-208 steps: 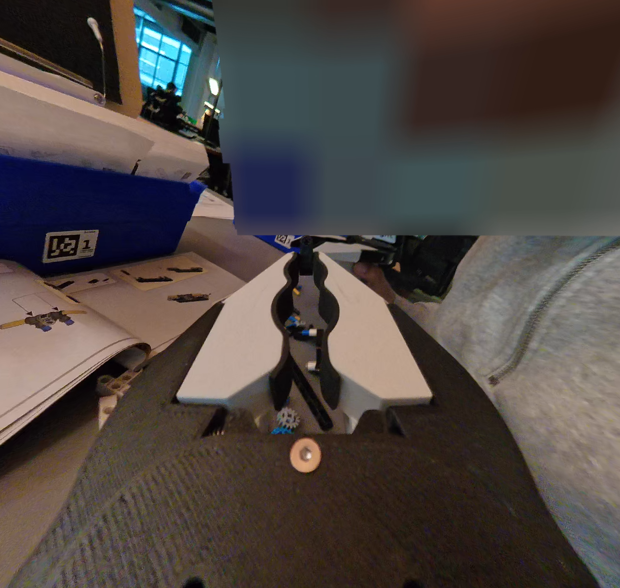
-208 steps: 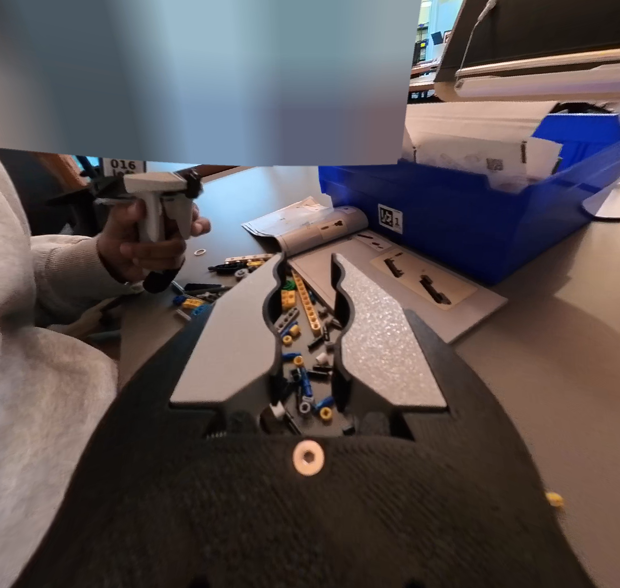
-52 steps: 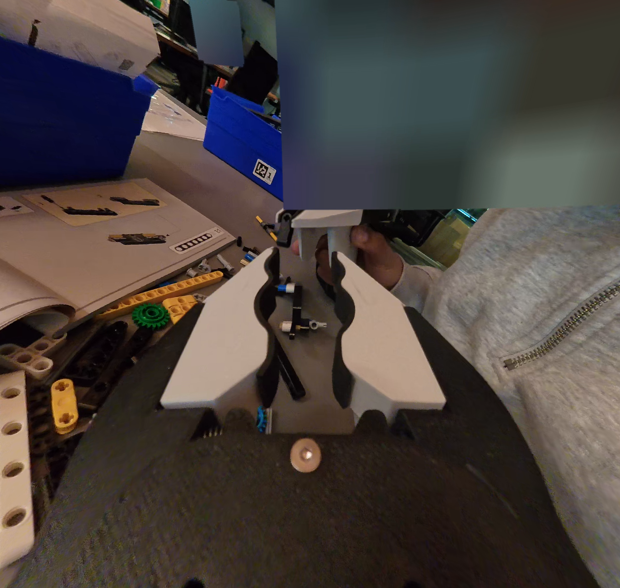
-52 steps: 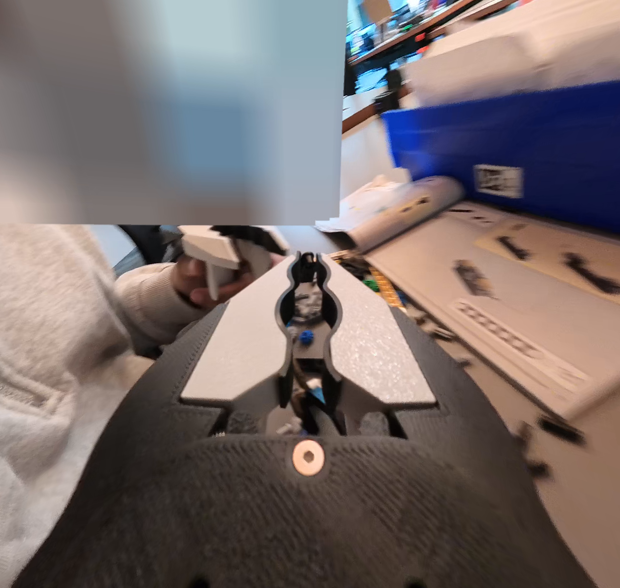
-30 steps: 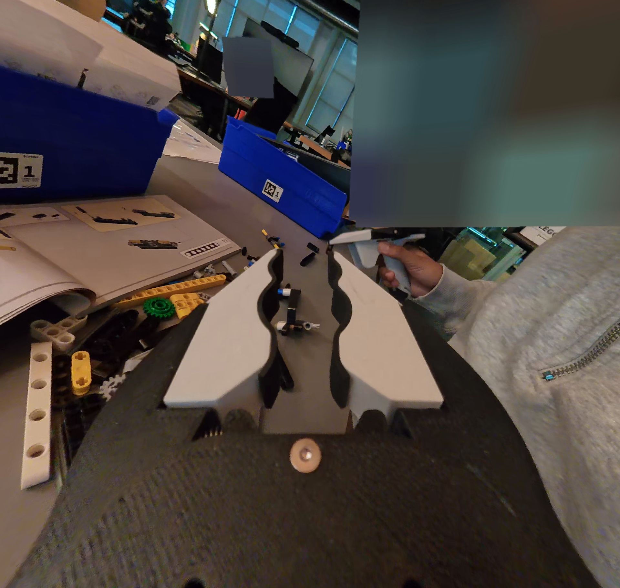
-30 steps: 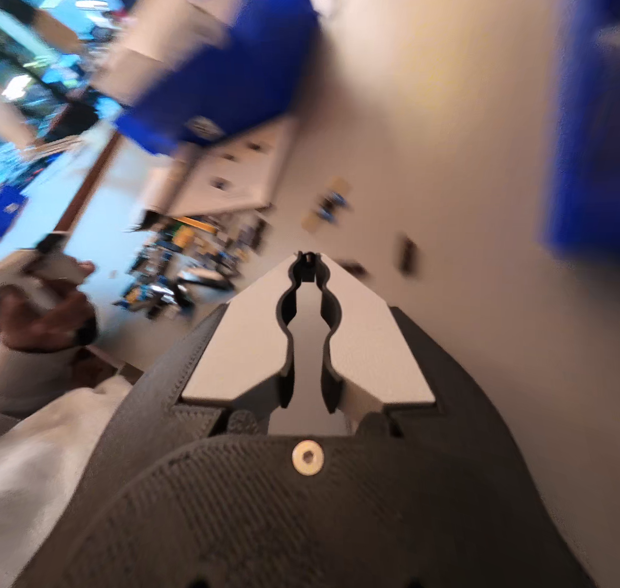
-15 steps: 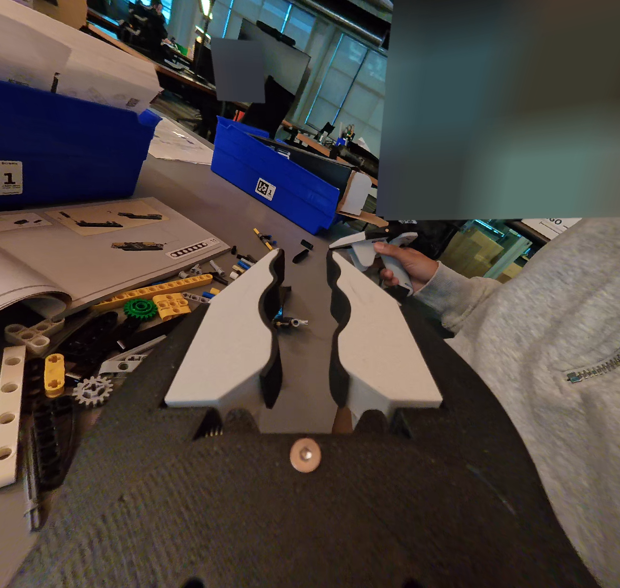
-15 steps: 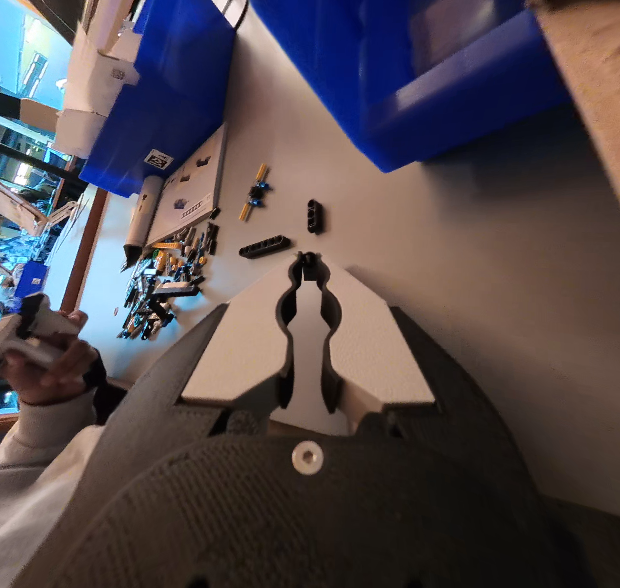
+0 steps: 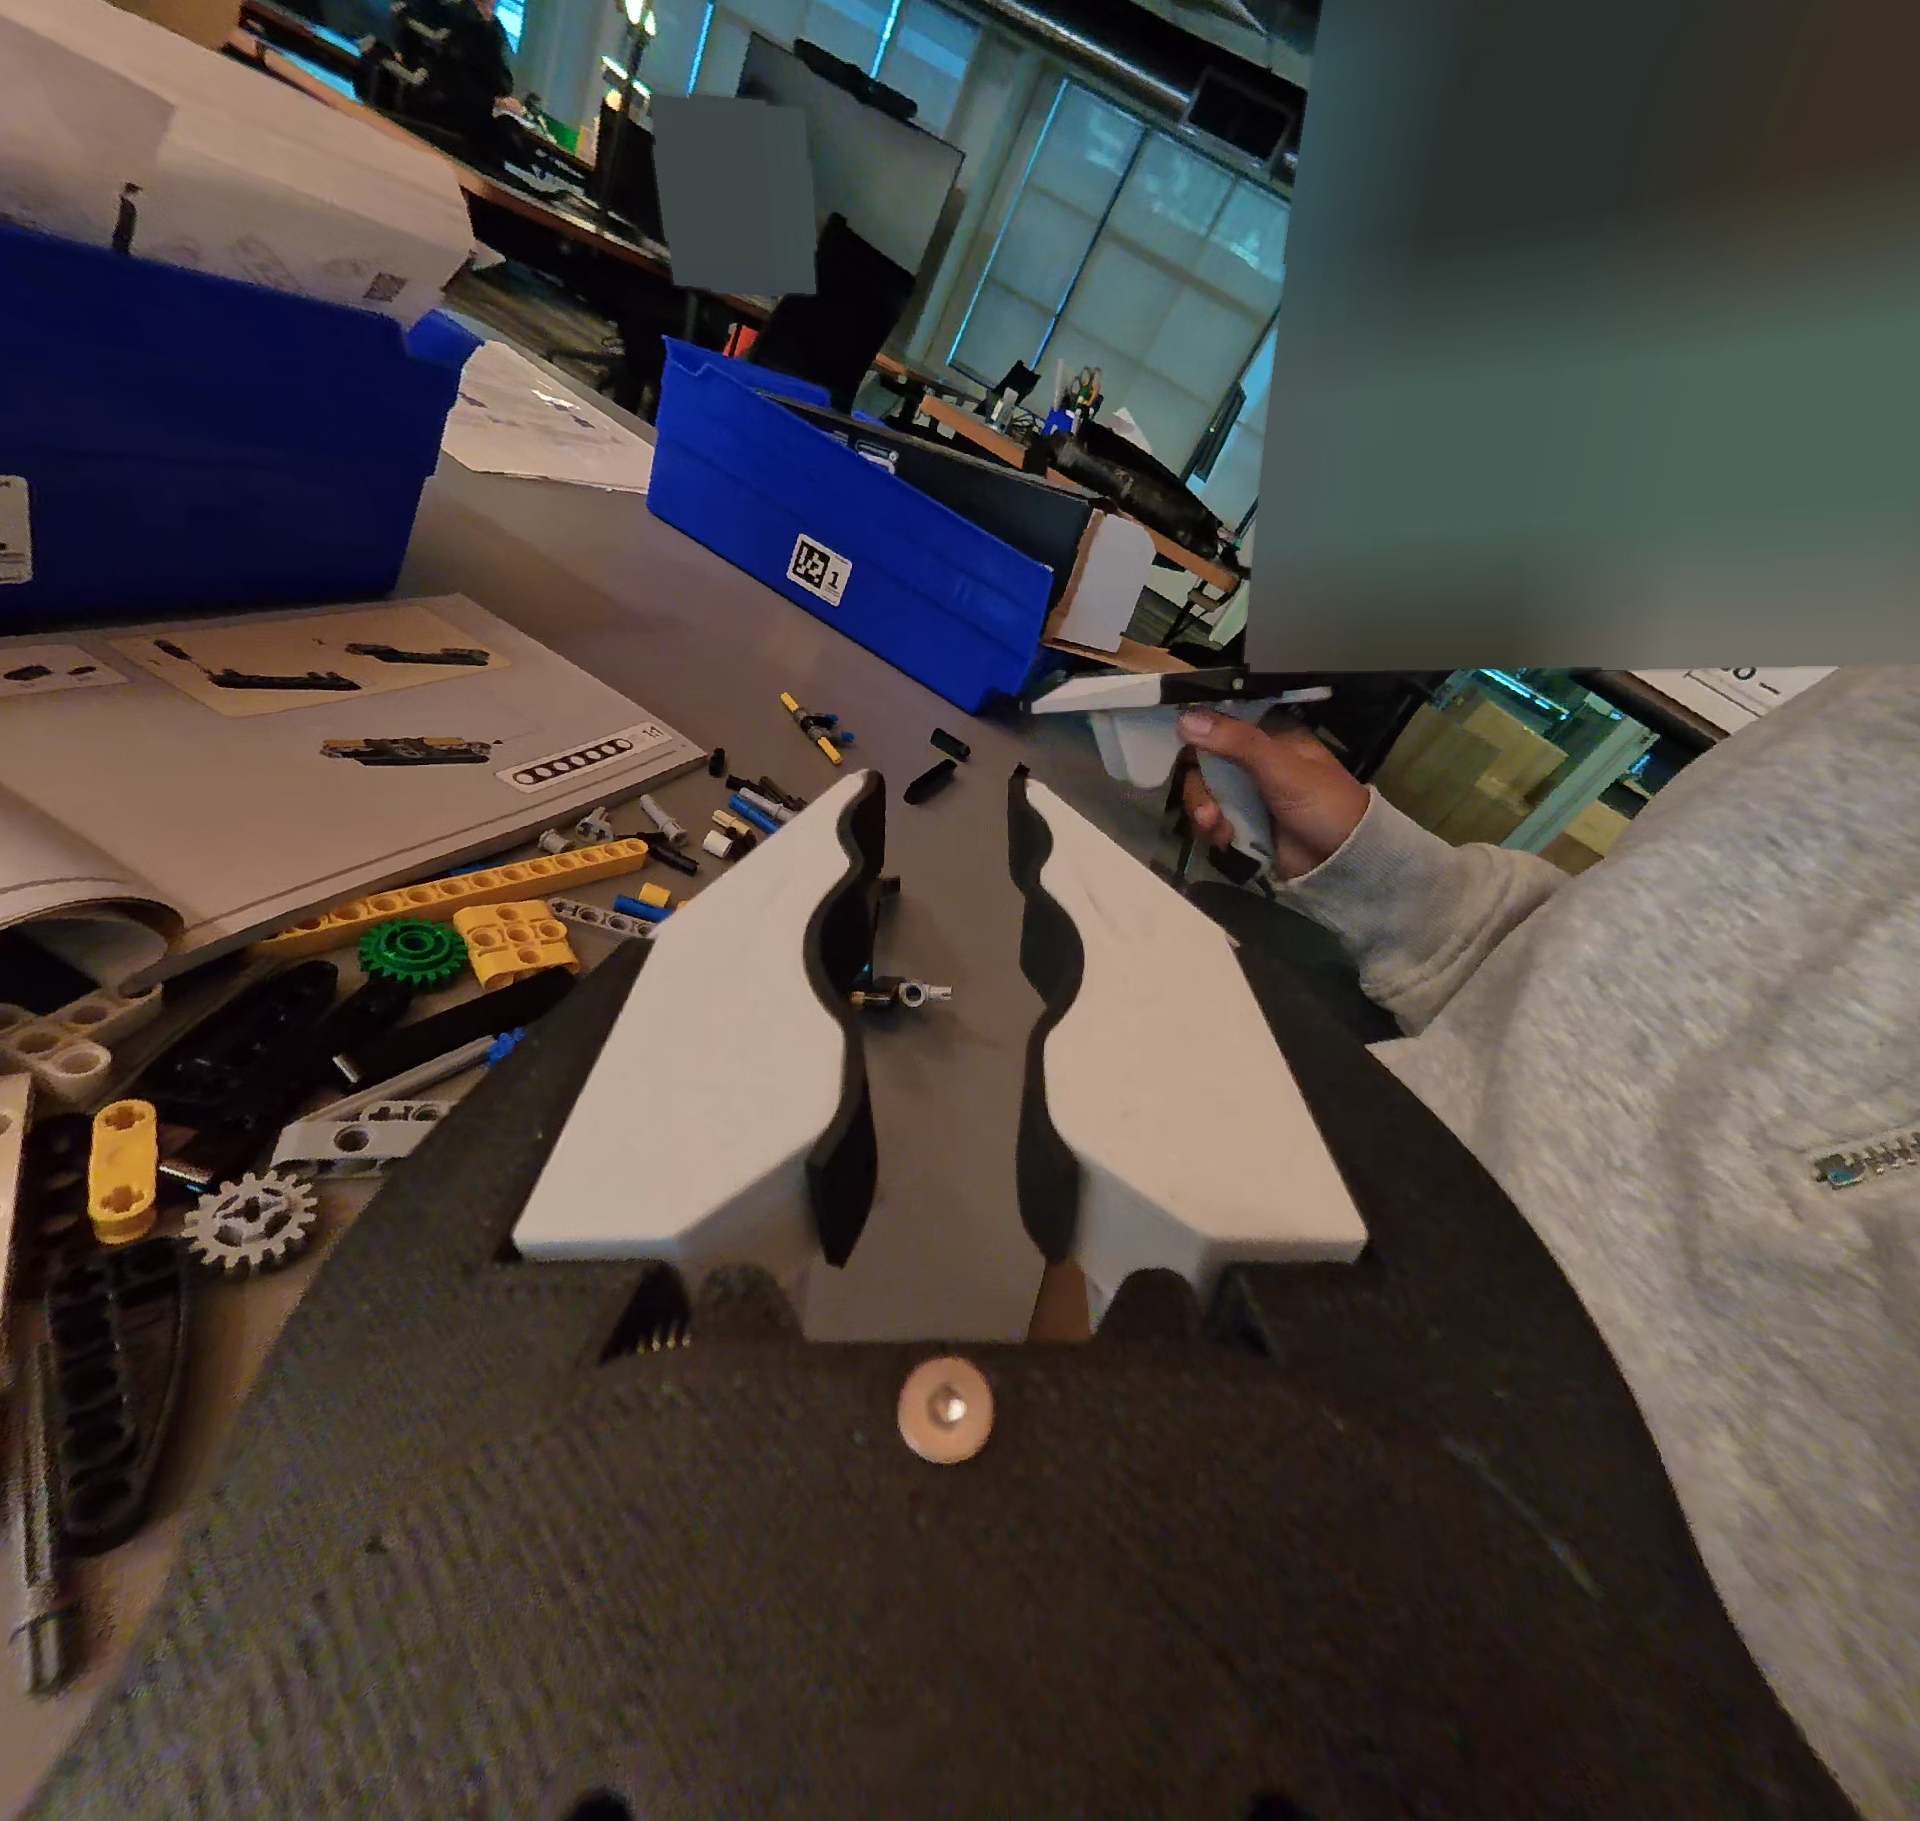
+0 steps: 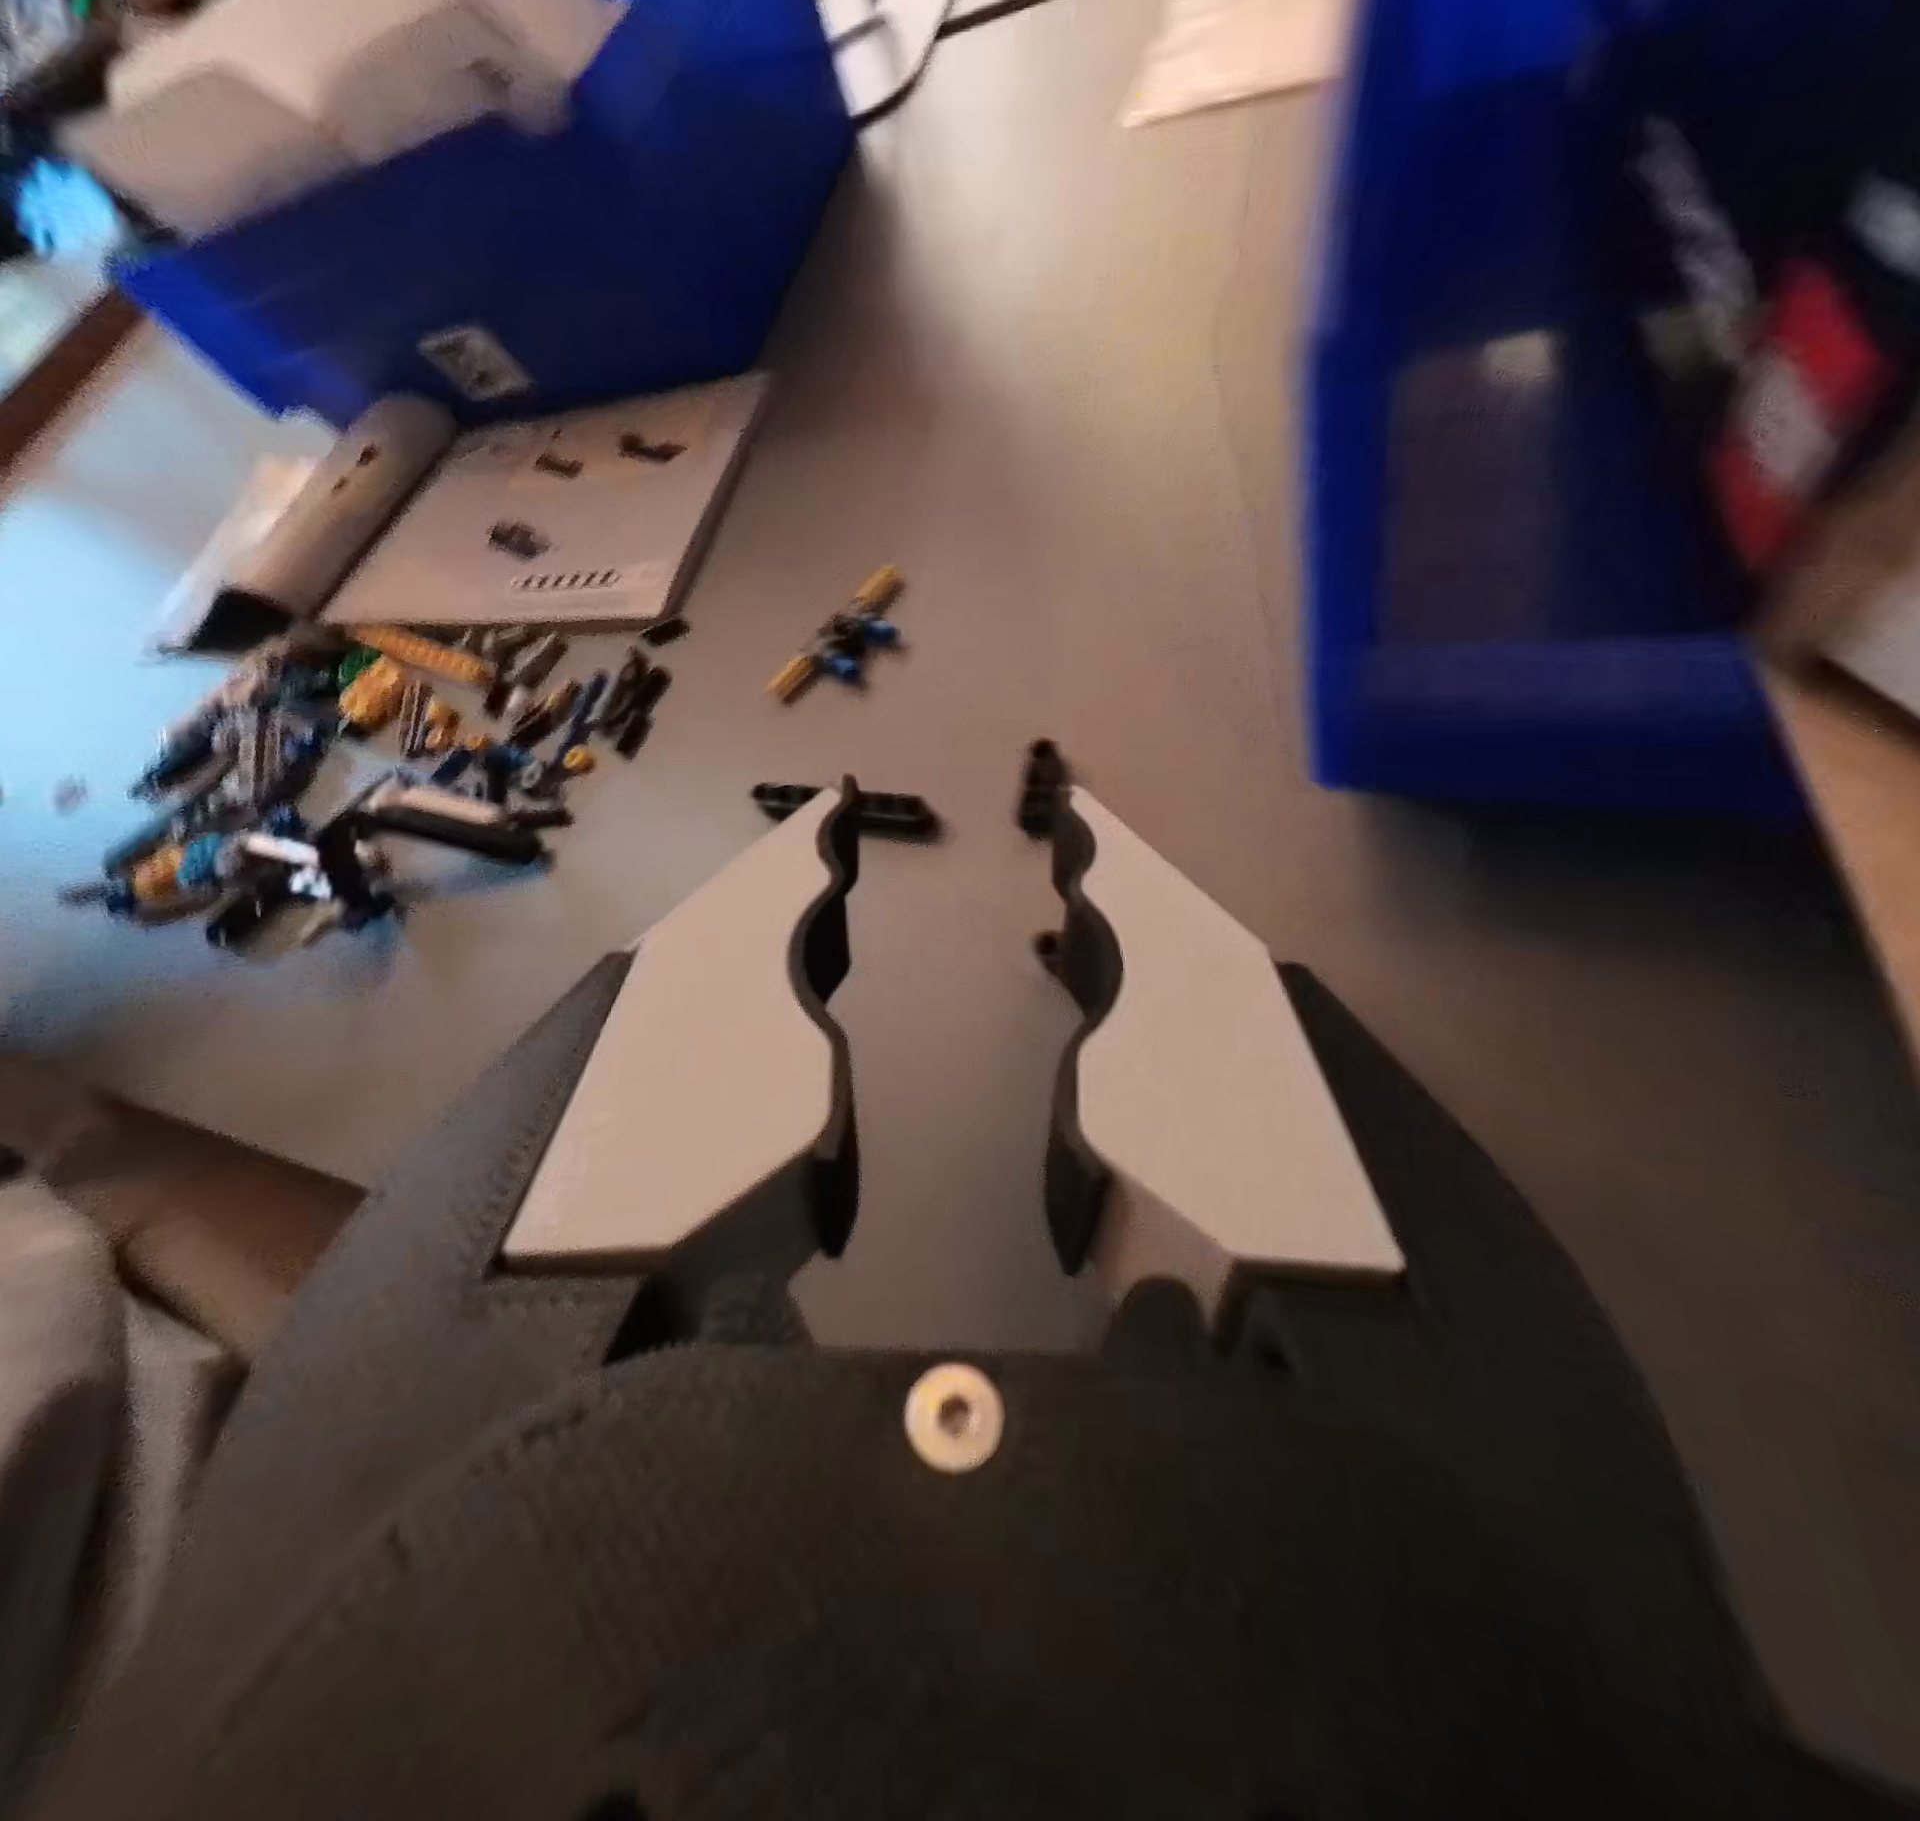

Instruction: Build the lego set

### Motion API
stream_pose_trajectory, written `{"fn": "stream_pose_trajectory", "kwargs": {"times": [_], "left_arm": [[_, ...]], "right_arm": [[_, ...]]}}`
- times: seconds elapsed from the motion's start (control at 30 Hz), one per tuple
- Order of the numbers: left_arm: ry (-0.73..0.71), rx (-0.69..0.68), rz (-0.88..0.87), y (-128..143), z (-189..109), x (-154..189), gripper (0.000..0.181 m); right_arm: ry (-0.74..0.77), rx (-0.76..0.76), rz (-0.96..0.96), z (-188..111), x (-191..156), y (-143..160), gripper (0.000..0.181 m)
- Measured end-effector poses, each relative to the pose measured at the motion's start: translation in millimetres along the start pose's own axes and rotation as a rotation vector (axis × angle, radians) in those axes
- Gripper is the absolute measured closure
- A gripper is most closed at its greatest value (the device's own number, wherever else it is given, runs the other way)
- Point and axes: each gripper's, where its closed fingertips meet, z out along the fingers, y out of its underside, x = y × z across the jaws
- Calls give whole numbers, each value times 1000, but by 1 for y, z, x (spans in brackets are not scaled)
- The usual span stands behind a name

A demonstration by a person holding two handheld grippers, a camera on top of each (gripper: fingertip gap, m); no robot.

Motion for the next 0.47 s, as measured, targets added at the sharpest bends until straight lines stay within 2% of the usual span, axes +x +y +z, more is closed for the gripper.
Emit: {"fn": "stream_pose_trajectory", "kwargs": {"times": [0.17, 0.3, 0.47], "left_arm": [[10, -12, -4, 3, 3, 2, 159], [0, -10, 12, 2, 1, 1, 161], [7, -17, 7, 2, 0, 0, 161]], "right_arm": [[-109, -179, -346, 36, -54, 21, 141], [-27, -259, -597, 48, -47, 23, 148], [-141, -380, -677, 53, -52, 30, 151]]}}
